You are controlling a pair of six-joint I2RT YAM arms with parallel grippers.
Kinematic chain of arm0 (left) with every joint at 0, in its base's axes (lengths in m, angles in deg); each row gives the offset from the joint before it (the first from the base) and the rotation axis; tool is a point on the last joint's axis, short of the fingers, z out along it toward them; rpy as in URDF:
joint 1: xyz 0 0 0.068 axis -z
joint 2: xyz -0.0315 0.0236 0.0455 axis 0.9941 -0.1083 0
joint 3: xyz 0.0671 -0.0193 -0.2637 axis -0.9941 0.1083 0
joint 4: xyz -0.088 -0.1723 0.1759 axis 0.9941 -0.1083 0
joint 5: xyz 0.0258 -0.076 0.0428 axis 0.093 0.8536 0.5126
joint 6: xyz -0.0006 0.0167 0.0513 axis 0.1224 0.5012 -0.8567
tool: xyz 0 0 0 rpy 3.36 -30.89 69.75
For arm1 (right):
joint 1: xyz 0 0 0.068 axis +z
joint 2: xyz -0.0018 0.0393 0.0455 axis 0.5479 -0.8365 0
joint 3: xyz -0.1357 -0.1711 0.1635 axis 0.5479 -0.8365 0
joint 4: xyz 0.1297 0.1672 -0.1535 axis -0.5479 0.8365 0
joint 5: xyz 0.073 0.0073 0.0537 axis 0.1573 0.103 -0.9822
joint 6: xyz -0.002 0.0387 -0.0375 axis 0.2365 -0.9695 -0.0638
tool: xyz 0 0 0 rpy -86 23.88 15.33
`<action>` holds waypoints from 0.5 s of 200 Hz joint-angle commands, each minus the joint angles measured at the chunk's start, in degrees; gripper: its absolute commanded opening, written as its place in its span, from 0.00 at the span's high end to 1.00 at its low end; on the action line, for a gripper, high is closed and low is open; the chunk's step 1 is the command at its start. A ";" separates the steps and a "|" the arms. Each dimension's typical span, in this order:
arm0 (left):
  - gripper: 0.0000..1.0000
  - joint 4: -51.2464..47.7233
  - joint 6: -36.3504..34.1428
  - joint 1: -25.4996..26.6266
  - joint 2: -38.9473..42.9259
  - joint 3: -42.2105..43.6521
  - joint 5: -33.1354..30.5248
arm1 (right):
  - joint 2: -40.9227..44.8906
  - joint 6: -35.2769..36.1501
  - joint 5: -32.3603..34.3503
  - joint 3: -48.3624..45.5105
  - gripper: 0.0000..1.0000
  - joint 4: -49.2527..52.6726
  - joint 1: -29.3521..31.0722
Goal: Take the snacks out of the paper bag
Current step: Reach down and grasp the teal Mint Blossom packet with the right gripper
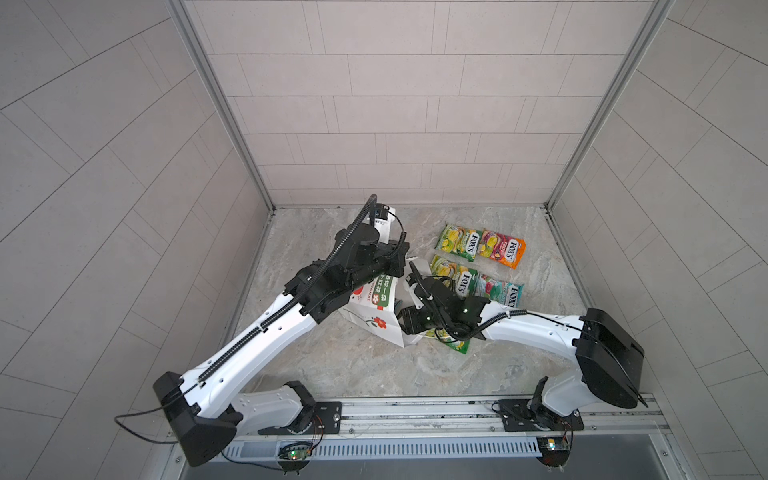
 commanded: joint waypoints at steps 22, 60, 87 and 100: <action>1.00 2.94 -0.16 0.15 -0.05 0.16 0.76 | -4.71 -7.45 0.02 3.74 0.41 0.91 0.28; 1.00 3.49 0.46 0.15 -0.43 0.16 1.68 | -8.06 -14.62 0.66 3.24 0.42 -4.24 0.27; 1.00 3.79 0.67 0.15 -0.61 0.08 2.13 | -9.72 -17.74 3.06 3.79 0.42 -5.29 0.27; 1.00 3.96 0.63 0.20 -0.57 0.06 2.10 | -10.43 -19.07 3.96 3.92 0.41 -5.85 0.29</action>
